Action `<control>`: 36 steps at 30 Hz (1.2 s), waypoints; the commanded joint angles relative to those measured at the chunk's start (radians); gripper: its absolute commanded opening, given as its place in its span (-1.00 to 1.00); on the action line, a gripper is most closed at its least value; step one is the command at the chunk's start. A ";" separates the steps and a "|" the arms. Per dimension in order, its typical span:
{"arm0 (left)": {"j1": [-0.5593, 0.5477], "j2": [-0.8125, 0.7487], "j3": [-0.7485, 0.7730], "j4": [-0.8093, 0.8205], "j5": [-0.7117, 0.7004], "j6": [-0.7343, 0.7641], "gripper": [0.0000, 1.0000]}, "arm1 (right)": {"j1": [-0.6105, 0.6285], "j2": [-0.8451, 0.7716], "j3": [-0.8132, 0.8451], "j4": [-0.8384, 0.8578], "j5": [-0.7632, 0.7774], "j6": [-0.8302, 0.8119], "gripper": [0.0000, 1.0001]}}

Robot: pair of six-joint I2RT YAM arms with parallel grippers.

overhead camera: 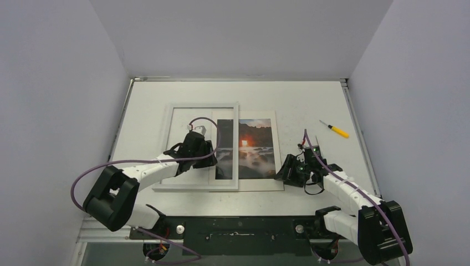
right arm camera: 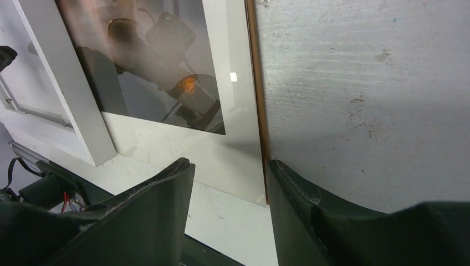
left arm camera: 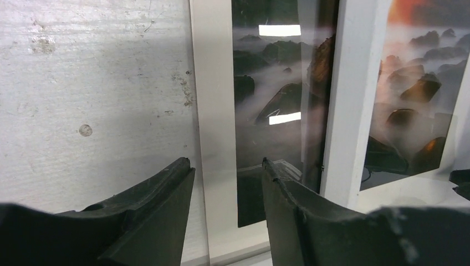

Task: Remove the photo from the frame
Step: Remove the photo frame item from the photo frame.

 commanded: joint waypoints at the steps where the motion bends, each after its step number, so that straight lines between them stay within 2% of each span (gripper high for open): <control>1: 0.008 0.049 0.060 0.022 0.004 -0.013 -0.10 | -0.005 -0.003 0.004 0.036 -0.016 -0.014 0.01; 5: 0.010 0.089 0.074 0.028 0.017 -0.005 -0.38 | -0.004 -0.007 0.007 0.029 -0.019 -0.012 -0.08; 9: 0.010 0.115 0.085 0.032 0.059 0.001 -0.49 | -0.004 -0.011 0.016 0.022 -0.022 -0.012 -0.10; 21: 0.010 0.127 0.104 -0.001 0.059 -0.001 -0.56 | -0.004 -0.040 0.051 -0.032 0.003 -0.026 -0.06; 22: 0.010 0.112 0.102 -0.004 0.050 -0.001 -0.56 | -0.004 -0.043 0.056 -0.039 0.013 -0.031 0.02; 24: 0.011 0.079 0.097 -0.007 0.044 0.005 -0.56 | -0.003 -0.049 0.064 -0.052 0.036 -0.041 0.31; 26: 0.014 0.052 0.105 -0.033 0.032 0.012 -0.55 | -0.004 -0.052 0.065 -0.056 0.052 -0.049 0.39; 31: 0.024 0.023 0.122 -0.111 -0.032 0.031 -0.52 | -0.005 -0.043 0.051 -0.040 0.049 -0.052 0.34; 36: 0.030 0.050 0.116 -0.118 -0.031 0.035 -0.51 | -0.004 -0.032 0.040 -0.022 0.038 -0.051 0.29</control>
